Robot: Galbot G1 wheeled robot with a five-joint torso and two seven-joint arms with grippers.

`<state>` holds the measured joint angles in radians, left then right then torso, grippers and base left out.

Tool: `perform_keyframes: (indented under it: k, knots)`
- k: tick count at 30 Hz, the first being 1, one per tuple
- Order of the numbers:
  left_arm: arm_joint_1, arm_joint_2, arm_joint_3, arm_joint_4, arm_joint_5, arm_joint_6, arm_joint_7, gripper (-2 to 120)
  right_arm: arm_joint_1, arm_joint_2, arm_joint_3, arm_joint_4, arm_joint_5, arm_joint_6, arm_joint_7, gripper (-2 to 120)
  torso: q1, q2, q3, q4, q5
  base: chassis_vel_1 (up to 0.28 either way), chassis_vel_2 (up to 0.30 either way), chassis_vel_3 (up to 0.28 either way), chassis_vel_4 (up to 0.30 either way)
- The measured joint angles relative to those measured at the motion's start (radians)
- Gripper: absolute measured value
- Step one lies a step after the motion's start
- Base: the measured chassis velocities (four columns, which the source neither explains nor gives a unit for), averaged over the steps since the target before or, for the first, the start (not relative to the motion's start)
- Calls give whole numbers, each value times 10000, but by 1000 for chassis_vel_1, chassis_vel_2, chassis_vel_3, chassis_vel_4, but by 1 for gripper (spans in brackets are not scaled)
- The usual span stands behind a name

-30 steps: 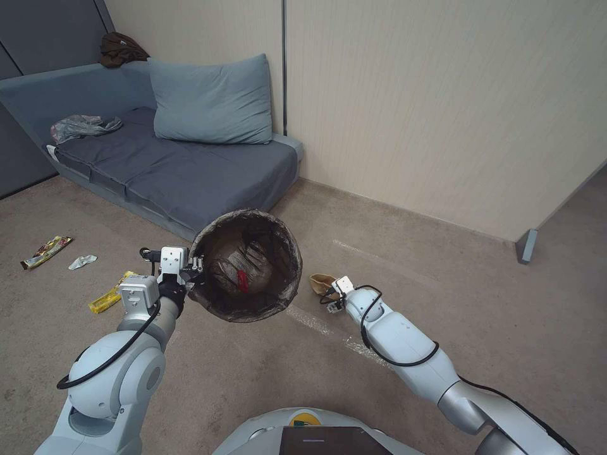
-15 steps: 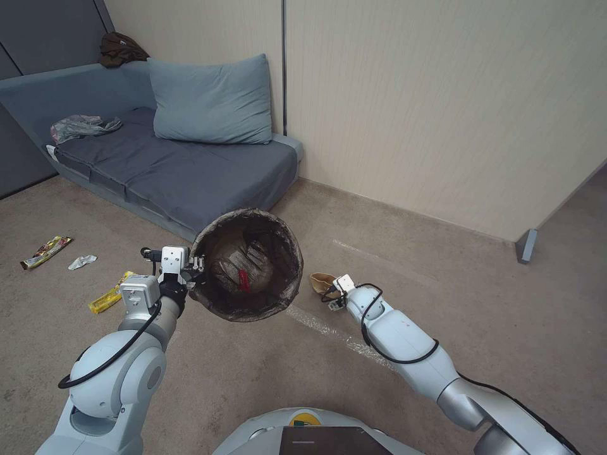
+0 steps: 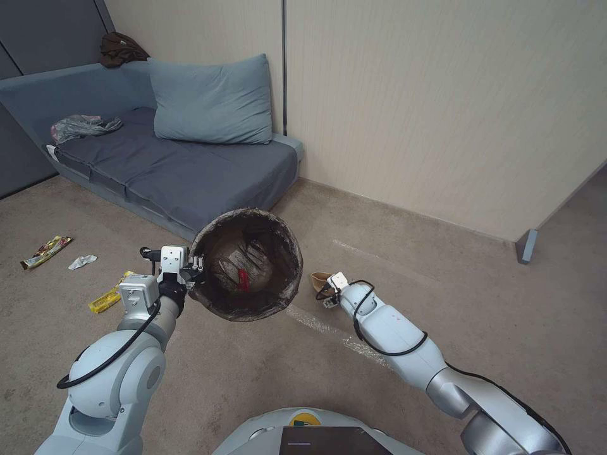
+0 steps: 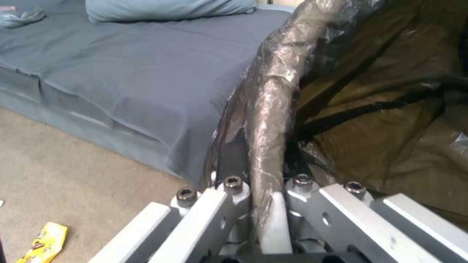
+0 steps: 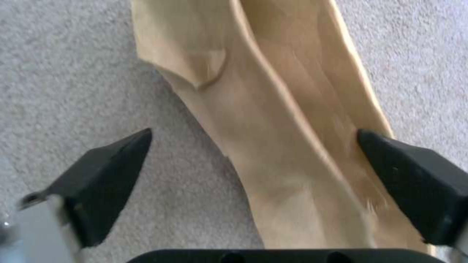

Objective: Pick up the trash bin, then pick up the garbage from the floor and place it into the trash bin.

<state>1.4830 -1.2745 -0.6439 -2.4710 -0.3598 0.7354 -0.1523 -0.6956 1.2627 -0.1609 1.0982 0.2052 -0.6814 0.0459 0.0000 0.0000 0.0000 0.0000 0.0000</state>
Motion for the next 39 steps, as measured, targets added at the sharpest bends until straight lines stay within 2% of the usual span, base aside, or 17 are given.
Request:
perform_keyframes:
  k: [3,6,7,10,11,14,15,18,22,27,35,39]
  knots:
    - [-5,0,-8,0,0,0,0,0,-9,5,3,-4,1,35,-8,89,0,0,0,1,-1,0,0,0,0]
    - [-24,-1,-5,-1,-9,0,0,0,-73,-4,45,-64,-24,195,-51,76,0,0,0,-1,0,0,0,0,0]
    - [-24,-1,-5,-1,-9,0,0,0,-73,-4,45,-64,-24,195,-51,76,0,0,0,-1,0,0,0,0,0]
    - [-28,-7,2,-1,-11,0,1,0,-104,-45,115,-121,-35,271,-111,61,0,0,0,-2,-1,0,0,0,0]
    - [-28,-7,2,-1,-11,0,1,0,-104,-45,115,-121,-35,271,-111,61,0,0,0,-2,-1,0,0,0,0]
    - [-33,3,0,-1,-12,0,1,0,-102,-59,225,-260,-71,356,-212,46,0,0,0,-1,0,0,0,0,0]
    - [-33,3,0,-1,-12,0,1,0,-102,-59,225,-260,-71,356,-212,46,0,0,0,-1,0,0,0,0,0]
    - [-51,10,0,2,-12,0,-2,0,-118,-36,300,-360,-149,402,-233,30,0,0,0,-1,0,0,0,0,0]
    - [-52,17,0,6,-14,0,-4,0,-147,-35,325,-364,-173,408,-239,21,0,0,0,-1,0,0,0,0,0]
    - [-50,16,-3,9,-16,0,-4,0,-159,-79,388,-335,-174,435,-257,0,0,0,0,-1,0,0,0,0,0]
    - [-44,52,-29,-6,-33,0,-12,0,-206,-253,500,-26,-76,383,-190,0,0,0,0,1,0,0,0,0,0]
    - [-34,86,-53,-33,-45,0,-14,0,-301,-521,710,564,186,257,-106,0,0,0,0,0,1,0,0,0,0]
